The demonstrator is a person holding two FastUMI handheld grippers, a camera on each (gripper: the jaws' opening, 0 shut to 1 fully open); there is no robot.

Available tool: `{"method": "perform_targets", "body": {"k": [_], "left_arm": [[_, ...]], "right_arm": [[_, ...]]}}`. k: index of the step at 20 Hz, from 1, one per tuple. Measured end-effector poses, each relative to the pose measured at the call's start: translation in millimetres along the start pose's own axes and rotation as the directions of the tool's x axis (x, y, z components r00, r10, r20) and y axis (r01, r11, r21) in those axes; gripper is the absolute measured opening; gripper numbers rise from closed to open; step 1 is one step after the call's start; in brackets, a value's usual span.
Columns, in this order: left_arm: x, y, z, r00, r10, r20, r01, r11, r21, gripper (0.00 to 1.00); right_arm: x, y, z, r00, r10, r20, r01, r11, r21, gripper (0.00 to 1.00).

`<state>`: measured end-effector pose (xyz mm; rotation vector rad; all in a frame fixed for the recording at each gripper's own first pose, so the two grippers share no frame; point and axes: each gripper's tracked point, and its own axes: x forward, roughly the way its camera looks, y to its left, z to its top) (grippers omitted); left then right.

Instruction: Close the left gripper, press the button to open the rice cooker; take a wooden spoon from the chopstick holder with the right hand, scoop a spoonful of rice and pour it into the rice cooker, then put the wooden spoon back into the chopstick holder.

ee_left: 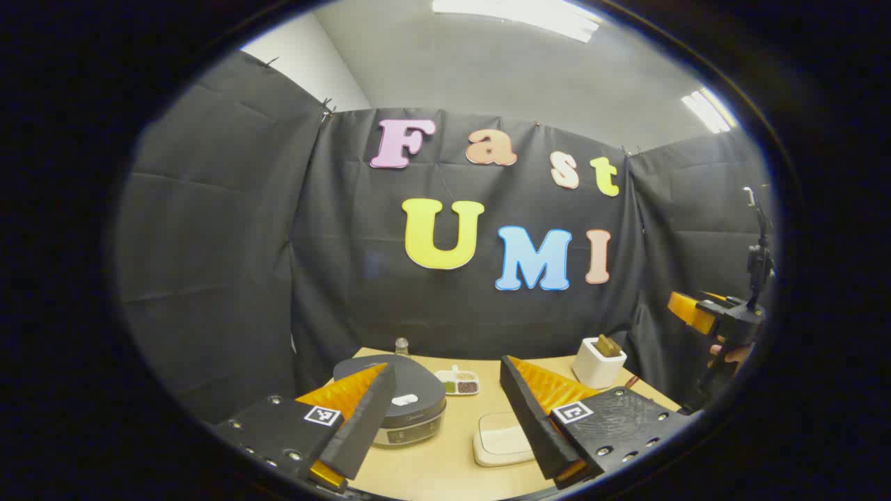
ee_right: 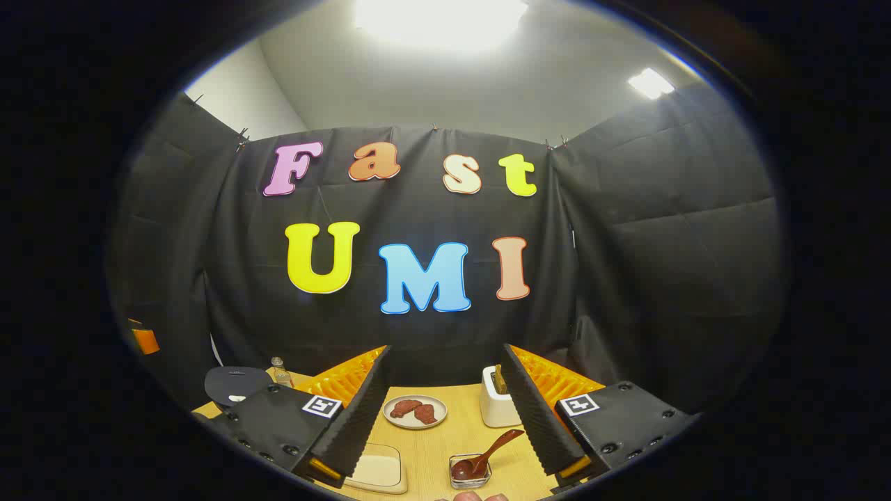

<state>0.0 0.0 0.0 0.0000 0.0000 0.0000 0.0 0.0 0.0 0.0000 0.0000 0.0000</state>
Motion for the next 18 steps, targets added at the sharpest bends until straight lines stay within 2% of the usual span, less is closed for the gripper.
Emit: {"method": "perform_targets", "body": {"k": [3, 4, 5, 6, 7, 8, 18], "left_arm": [[5, -2, -4, 1.000, -0.004, -0.006, 0.004, 1.000, 0.002, 0.96], [6, -3, -5, 1.000, -0.007, -0.010, 0.007, 1.000, 0.001, 0.96], [8, -3, -7, 1.000, -0.006, -0.013, 0.006, 1.000, 0.000, 0.94], [10, -3, -8, 1.000, -0.009, -0.017, 0.009, 1.000, -0.001, 0.94], [12, -3, -10, 1.000, -0.011, -0.020, 0.011, 1.000, -0.003, 0.94], [15, -3, -11, 1.000, -0.015, -0.023, 0.014, 1.000, -0.005, 0.94], [45, -8, -14, 0.997, -0.074, -0.022, 0.073, 0.997, -0.022, 0.94]], "right_arm": [[2, 4, -5, 1.000, 0.013, -0.018, -0.013, 1.000, 0.016, 0.93], [3, 5, -6, 1.000, 0.012, -0.023, -0.012, 1.000, 0.023, 0.98], [3, 6, -8, 0.999, 0.015, -0.028, -0.014, 0.999, 0.031, 0.98], [3, 7, -9, 0.999, 0.016, -0.032, -0.015, 0.999, 0.035, 0.93], [3, 5, -11, 0.999, 0.014, -0.036, -0.012, 0.999, 0.035, 0.98], [2, 4, -11, 0.999, 0.011, -0.037, -0.010, 0.999, 0.033, 0.98], [-11, -26, -8, 0.996, -0.084, -0.038, 0.086, 0.996, 0.040, 0.98]]}}
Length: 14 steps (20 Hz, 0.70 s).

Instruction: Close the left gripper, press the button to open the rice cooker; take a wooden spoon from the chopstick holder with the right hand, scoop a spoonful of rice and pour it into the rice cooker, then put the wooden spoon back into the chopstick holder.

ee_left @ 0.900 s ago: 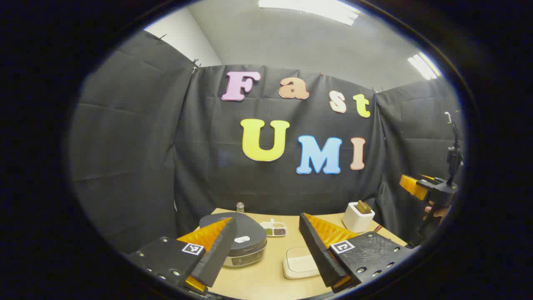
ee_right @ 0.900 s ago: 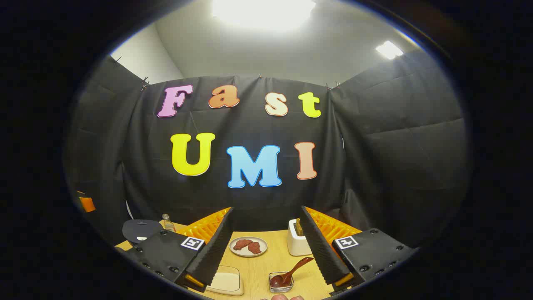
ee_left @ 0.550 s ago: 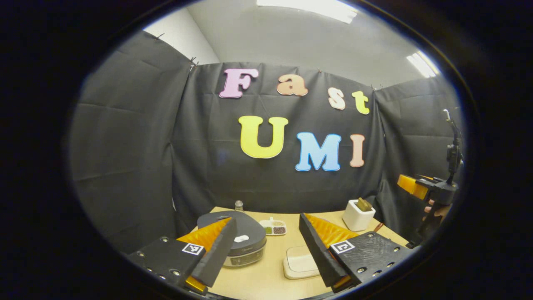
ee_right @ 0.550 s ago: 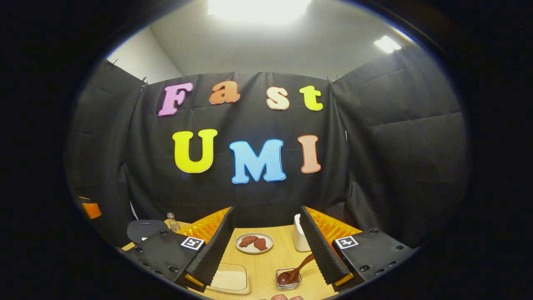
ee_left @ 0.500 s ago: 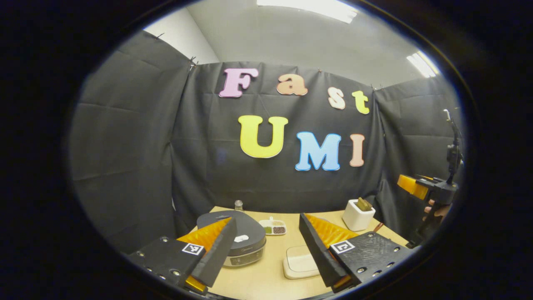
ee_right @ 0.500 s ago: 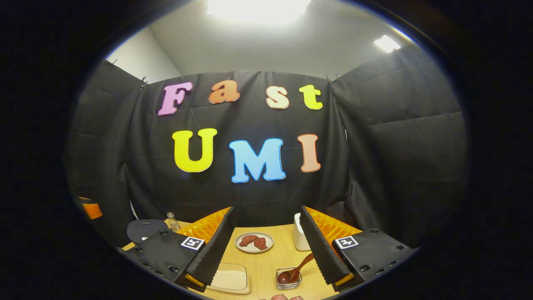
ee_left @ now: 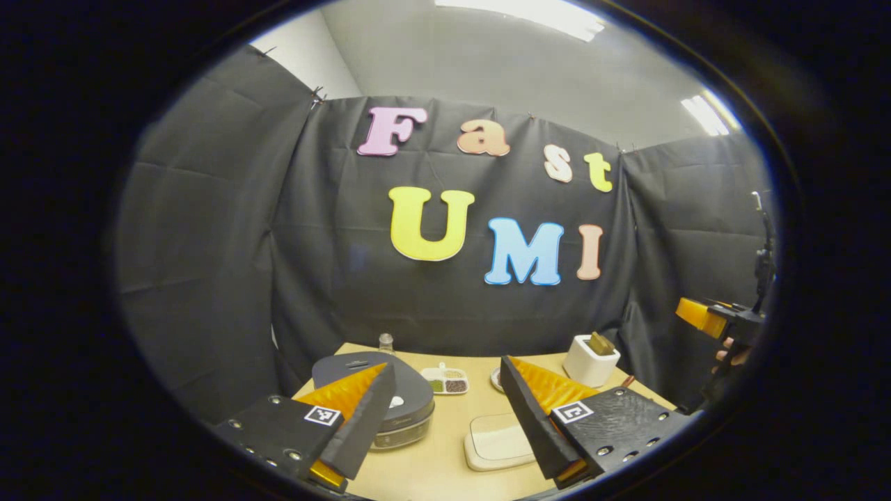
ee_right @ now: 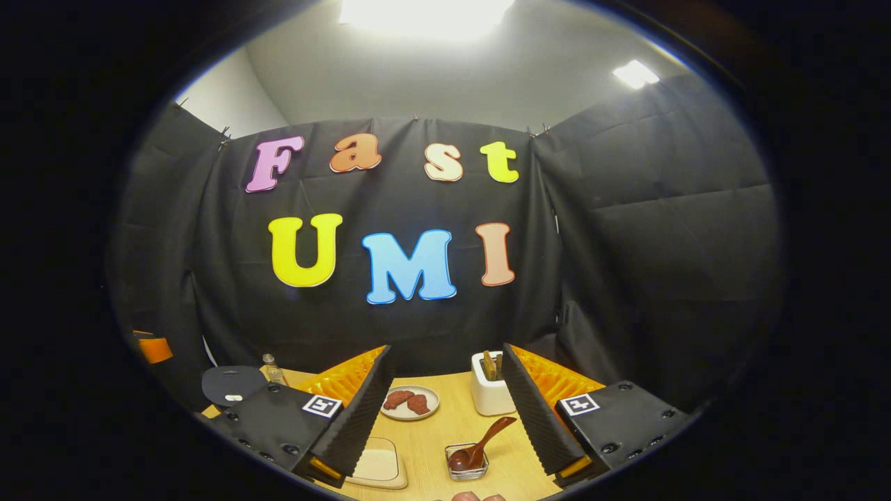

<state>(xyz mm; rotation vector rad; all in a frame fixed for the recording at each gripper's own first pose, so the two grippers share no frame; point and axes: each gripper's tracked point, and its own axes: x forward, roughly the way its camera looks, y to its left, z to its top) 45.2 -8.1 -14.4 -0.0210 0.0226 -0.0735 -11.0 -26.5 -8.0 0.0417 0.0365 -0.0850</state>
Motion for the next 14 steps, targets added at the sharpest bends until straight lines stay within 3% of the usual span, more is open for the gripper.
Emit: {"method": "perform_targets", "body": {"k": [5, 11, 12, 14], "left_arm": [[19, -15, -11, 0.997, -0.078, -0.012, 0.078, 0.996, 0.030, 0.94], [30, -27, -35, 0.985, -0.162, -0.065, 0.159, 0.986, -0.048, 0.94], [32, -23, -37, 0.985, -0.156, -0.073, 0.152, 0.987, -0.060, 0.90], [35, -10, -42, 0.983, -0.152, -0.100, 0.143, 0.986, -0.089, 0.67]], "right_arm": [[-16, -17, -9, 0.998, -0.066, -0.015, 0.066, 0.998, -0.018, 0.98], [-35, -34, -19, 0.990, -0.133, -0.052, 0.132, 0.991, -0.033, 0.98], [-38, -35, -19, 0.989, -0.139, -0.055, 0.137, 0.990, -0.030, 0.98], [-41, -38, -19, 0.987, -0.151, -0.056, 0.150, 0.988, -0.031, 0.98]]}}
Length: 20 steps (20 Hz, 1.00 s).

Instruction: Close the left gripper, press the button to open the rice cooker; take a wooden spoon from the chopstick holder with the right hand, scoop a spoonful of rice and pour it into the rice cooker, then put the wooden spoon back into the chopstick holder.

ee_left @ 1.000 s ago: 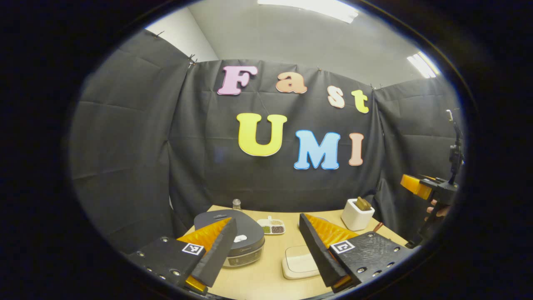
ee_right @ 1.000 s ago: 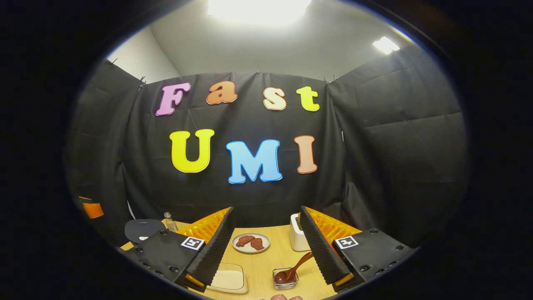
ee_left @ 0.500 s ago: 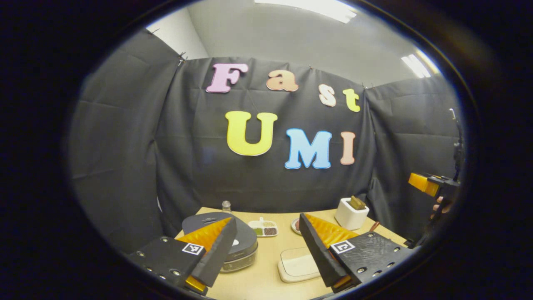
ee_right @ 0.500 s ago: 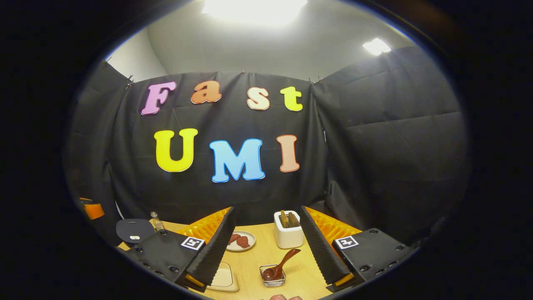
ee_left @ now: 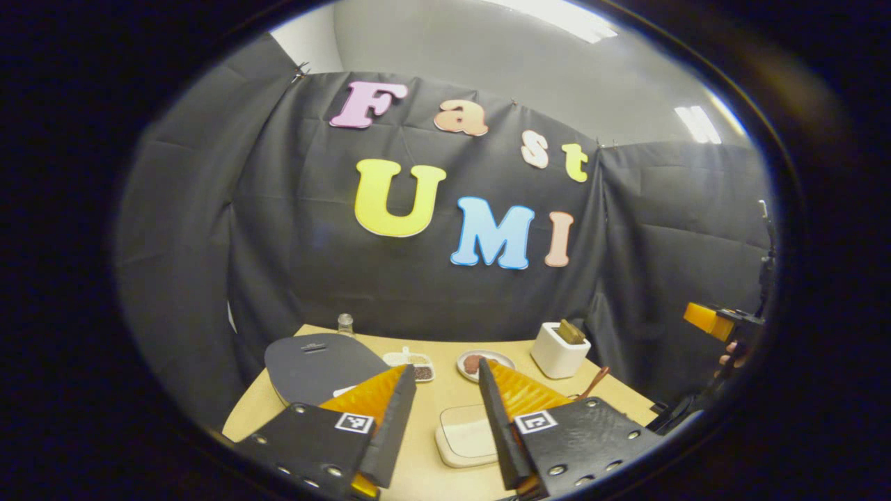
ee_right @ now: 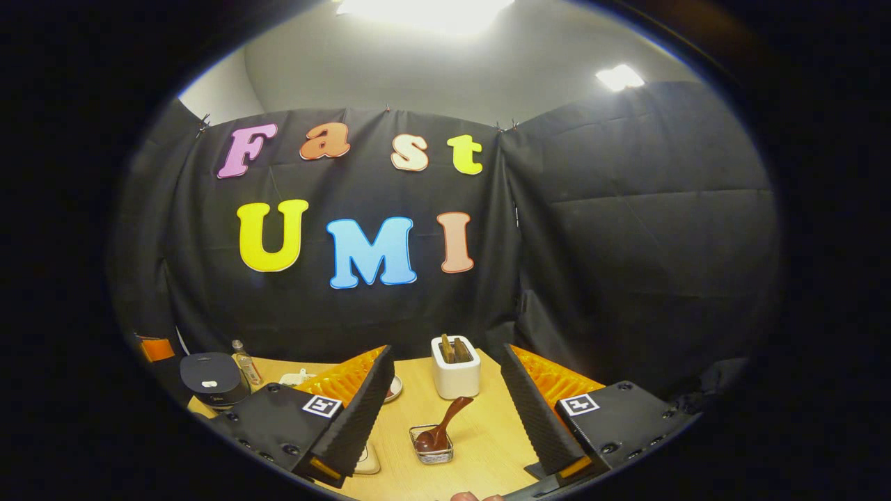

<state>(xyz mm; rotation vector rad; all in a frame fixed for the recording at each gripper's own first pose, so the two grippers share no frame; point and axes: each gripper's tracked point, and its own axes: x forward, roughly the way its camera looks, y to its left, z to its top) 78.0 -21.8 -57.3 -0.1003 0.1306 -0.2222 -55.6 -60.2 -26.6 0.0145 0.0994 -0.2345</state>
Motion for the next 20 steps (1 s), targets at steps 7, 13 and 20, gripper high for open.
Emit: {"method": "perform_targets", "body": {"k": [7, 13, 20], "left_arm": [[-8, 77, 1, 0.992, 0.123, -0.036, -0.125, 0.991, -0.048, 0.03], [10, 114, -9, 0.979, 0.105, -0.174, -0.107, 0.994, 0.002, 0.03], [81, 138, -52, 0.929, 0.078, -0.361, -0.111, 0.991, -0.072, 0.03]], "right_arm": [[-5, 4, -3, 1.000, -0.008, -0.017, 0.009, 1.000, 0.014, 0.93], [0, 11, -3, 0.999, 0.010, -0.031, -0.010, 1.000, 0.014, 0.98], [34, 13, -5, 0.999, 0.027, -0.033, -0.026, 1.000, 0.010, 0.98]]}}
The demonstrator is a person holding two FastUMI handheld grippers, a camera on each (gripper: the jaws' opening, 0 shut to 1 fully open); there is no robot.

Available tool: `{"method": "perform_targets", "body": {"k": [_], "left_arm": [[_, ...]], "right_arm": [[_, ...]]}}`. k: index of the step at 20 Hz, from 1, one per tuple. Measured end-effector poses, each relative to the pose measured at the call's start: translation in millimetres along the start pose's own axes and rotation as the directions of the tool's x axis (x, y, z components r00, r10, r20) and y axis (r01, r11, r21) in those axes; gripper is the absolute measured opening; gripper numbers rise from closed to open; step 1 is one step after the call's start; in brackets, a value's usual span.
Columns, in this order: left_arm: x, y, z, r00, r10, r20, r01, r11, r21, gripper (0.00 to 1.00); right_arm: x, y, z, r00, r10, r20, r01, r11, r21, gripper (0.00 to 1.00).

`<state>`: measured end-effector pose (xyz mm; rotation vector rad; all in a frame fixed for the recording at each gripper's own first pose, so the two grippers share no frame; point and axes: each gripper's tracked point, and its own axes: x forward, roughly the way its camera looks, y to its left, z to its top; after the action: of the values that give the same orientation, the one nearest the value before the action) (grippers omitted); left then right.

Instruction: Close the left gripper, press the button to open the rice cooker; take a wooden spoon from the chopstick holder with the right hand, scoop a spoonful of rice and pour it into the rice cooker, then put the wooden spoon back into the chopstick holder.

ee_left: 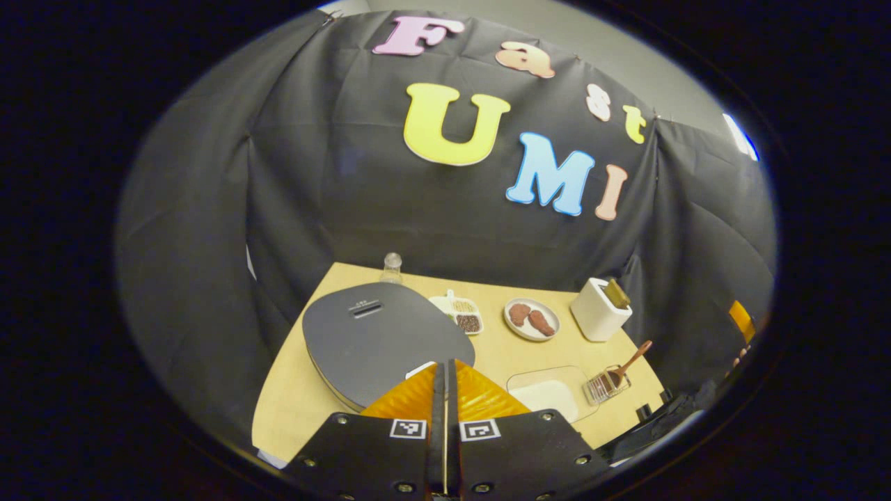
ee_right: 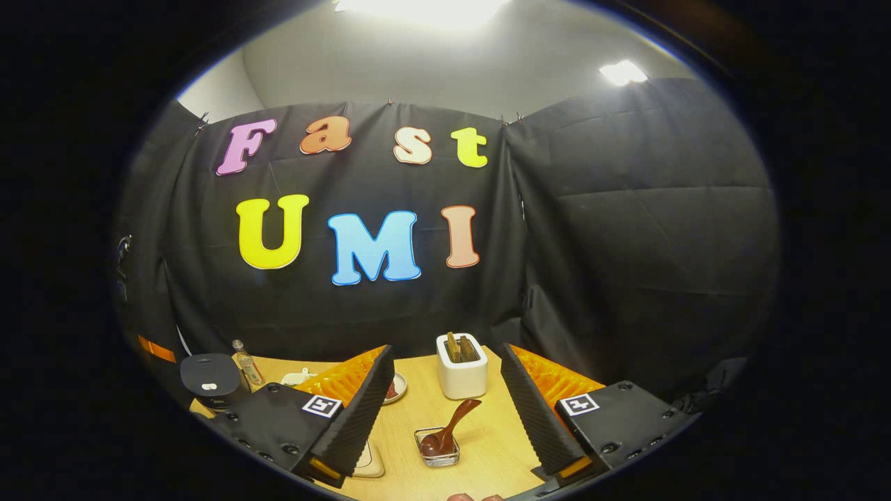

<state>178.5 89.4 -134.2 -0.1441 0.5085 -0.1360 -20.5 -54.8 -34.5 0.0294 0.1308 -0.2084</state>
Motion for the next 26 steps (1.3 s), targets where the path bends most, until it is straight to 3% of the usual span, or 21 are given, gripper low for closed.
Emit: {"method": "perform_targets", "body": {"k": [11, 13, 15, 17, 18, 26], "left_arm": [[90, 13, -43, 0.983, 0.066, -0.170, -0.074, 0.996, -0.040, 0.03], [94, 13, -52, 0.978, 0.066, -0.199, -0.076, 0.996, -0.047, 0.03], [94, 15, -57, 0.973, 0.076, -0.219, -0.085, 0.996, -0.033, 0.03], [95, 15, -59, 0.973, 0.082, -0.214, -0.090, 0.995, -0.031, 0.03], [93, 16, -63, 0.971, 0.082, -0.225, -0.093, 0.995, -0.035, 0.03], [98, 13, -64, 0.975, 0.086, -0.206, -0.095, 0.995, -0.033, 0.02]], "right_arm": [[45, -5, -20, 0.999, 0.016, -0.044, -0.016, 1.000, 0.005, 0.98], [52, -3, -25, 0.998, 0.024, -0.060, -0.023, 1.000, 0.014, 0.93], [58, -3, -27, 0.997, 0.025, -0.068, -0.024, 1.000, 0.018, 0.98], [62, -3, -27, 0.997, 0.026, -0.069, -0.024, 0.999, 0.023, 0.93], [64, -2, -28, 0.997, 0.028, -0.072, -0.026, 0.999, 0.026, 0.98], [60, -5, -41, 0.993, 0.020, -0.113, -0.016, 0.999, 0.039, 0.98]]}}
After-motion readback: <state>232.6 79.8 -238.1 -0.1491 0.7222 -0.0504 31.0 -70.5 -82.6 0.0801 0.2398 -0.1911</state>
